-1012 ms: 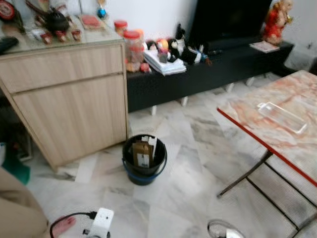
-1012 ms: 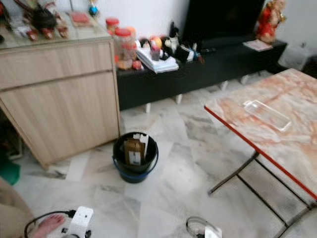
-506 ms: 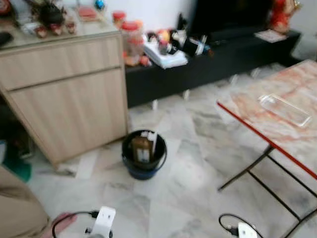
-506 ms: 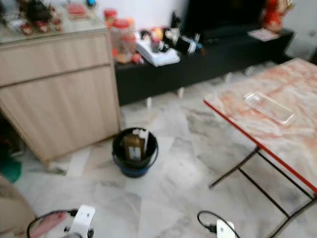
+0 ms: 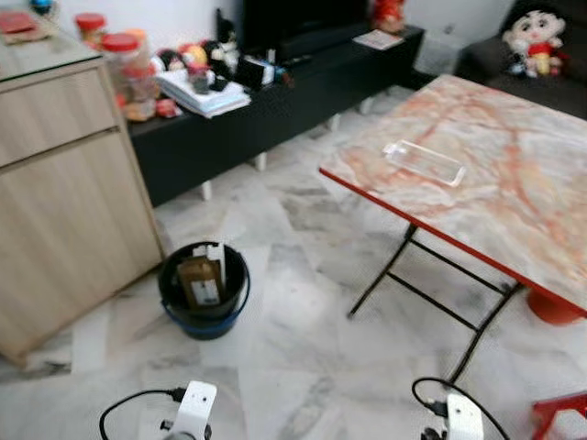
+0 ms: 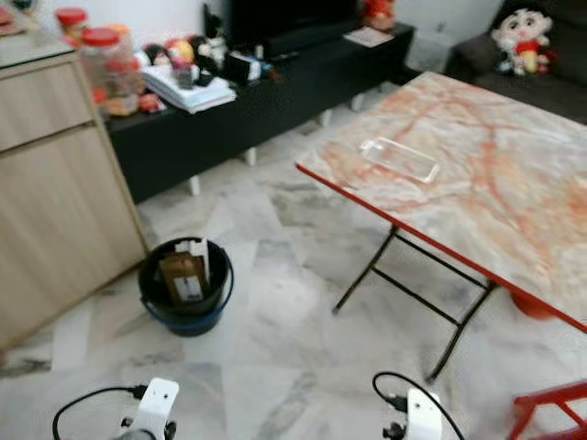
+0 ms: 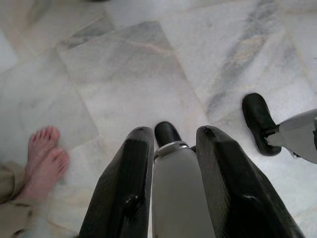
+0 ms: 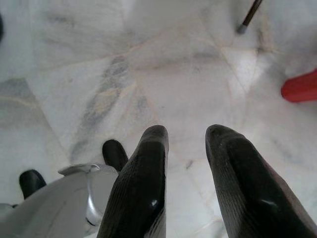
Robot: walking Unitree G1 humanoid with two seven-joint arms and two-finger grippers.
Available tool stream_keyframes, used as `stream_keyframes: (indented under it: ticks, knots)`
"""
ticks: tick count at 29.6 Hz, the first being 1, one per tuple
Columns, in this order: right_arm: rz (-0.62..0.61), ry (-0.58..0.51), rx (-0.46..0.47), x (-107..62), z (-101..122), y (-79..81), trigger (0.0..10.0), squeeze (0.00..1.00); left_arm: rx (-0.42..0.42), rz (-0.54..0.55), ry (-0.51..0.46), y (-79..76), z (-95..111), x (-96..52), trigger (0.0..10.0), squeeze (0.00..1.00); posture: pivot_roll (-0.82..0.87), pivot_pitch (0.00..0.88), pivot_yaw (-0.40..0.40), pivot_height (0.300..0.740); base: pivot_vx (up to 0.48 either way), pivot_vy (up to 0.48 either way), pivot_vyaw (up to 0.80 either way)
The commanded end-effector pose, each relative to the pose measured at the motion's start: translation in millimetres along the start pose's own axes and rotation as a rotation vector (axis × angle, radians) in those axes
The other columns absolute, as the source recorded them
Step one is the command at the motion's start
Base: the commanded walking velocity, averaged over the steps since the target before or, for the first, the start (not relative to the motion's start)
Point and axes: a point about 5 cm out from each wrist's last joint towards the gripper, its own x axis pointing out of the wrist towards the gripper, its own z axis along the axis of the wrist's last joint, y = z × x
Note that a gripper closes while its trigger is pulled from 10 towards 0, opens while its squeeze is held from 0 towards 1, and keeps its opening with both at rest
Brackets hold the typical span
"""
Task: Picking trash to rubbish bin
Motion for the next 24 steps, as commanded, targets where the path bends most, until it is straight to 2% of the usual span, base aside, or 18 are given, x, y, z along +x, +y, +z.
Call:
stream_keyframes:
  ticks: [1, 4, 12, 17, 21, 24]
  knots:
    - [0.009, 0.012, -0.013, 1.8, 1, 12.3, 10.0, 0.0, -0.001, 0.002, 0.015, -1.1, -4, -0.5, 10.0, 0.0, -0.01, 0.05, -0.116, 0.74, 0.0, 0.0, -0.79]
    - [0.02, 0.017, -0.017, 2.3, -1, 19.9, 10.0, 0.0, -0.01, 0.01, 0.015, 1.8, -6, -0.9, 10.0, 0.0, 0.01, 0.052, -0.117, 0.74, 0.0, 0.0, -0.79]
    - [0.041, 0.016, -0.034, 3.2, 3, 24.8, 10.0, 0.0, -0.018, 0.039, 0.026, 14.6, -14, -2.9, 10.0, 0.0, 0.05, 0.05, -0.104, 0.74, 0.0, 0.0, -0.78]
    - [0.068, 0.025, -0.039, 2.6, -4, 35.3, 10.0, 0.0, 0.012, 0.063, 0.026, 29.2, -16, -4.5, 10.0, 0.0, 0.08, 0.059, -0.072, 0.74, 0.0, 0.0, -0.78]
    - [0.096, 0.025, -0.024, 2.3, -7, 50.0, 10.0, 0.0, 0.046, 0.093, 0.02, 44.6, -16, -6.4, 10.0, 0.0, 0.08, 0.048, -0.037, 0.74, 0.0, 0.0, -0.78]
    - [0.104, 0.025, -0.022, 1.9, -9, 54.1, 10.0, 0.0, 0.057, 0.112, 0.019, 52.5, -16, -7.5, 10.0, 0.0, 0.08, 0.034, -0.025, 0.74, 0.0, 0.0, -0.78]
